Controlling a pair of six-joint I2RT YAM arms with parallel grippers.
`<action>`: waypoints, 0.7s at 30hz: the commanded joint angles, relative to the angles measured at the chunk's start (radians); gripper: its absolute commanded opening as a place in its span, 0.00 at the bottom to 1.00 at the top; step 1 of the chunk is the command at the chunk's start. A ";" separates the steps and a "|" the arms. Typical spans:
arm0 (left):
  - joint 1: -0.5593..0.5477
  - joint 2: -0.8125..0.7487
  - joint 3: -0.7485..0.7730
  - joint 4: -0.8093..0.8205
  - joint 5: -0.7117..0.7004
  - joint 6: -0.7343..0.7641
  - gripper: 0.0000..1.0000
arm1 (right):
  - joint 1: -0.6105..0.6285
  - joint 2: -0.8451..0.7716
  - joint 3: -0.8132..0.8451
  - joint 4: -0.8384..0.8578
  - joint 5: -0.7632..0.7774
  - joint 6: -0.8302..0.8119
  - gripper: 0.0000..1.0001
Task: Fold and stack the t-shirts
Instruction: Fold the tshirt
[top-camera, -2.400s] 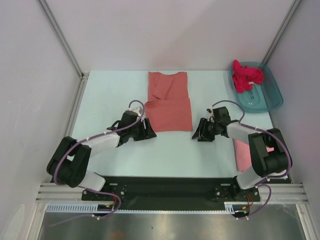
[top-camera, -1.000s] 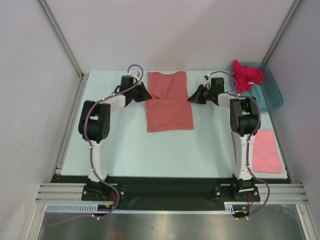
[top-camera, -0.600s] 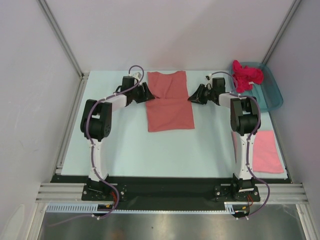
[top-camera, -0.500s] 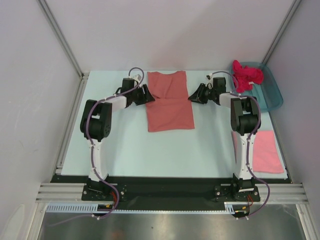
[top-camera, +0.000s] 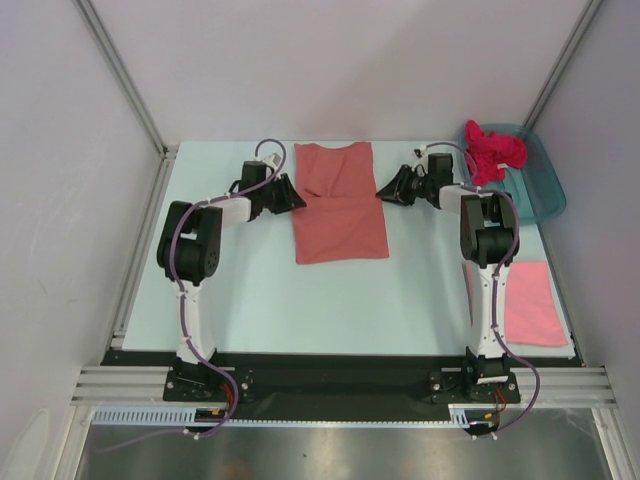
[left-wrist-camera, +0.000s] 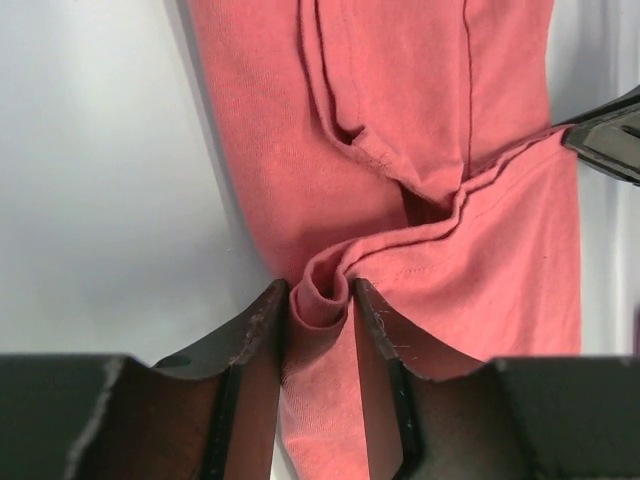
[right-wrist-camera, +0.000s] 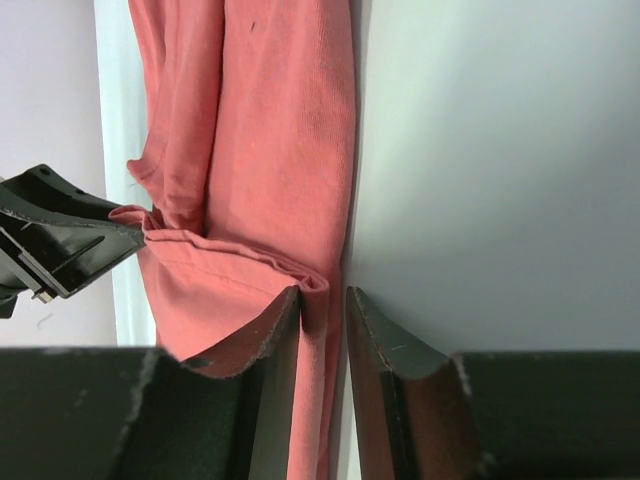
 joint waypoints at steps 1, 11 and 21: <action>0.013 -0.032 -0.003 0.075 0.042 -0.031 0.38 | 0.003 0.024 0.050 0.026 -0.030 0.003 0.31; 0.016 -0.055 0.009 0.081 0.052 -0.042 0.04 | 0.004 -0.025 0.059 -0.013 -0.010 -0.011 0.00; 0.027 -0.158 -0.087 0.167 0.032 -0.060 0.01 | -0.012 -0.121 -0.016 -0.008 0.005 -0.050 0.00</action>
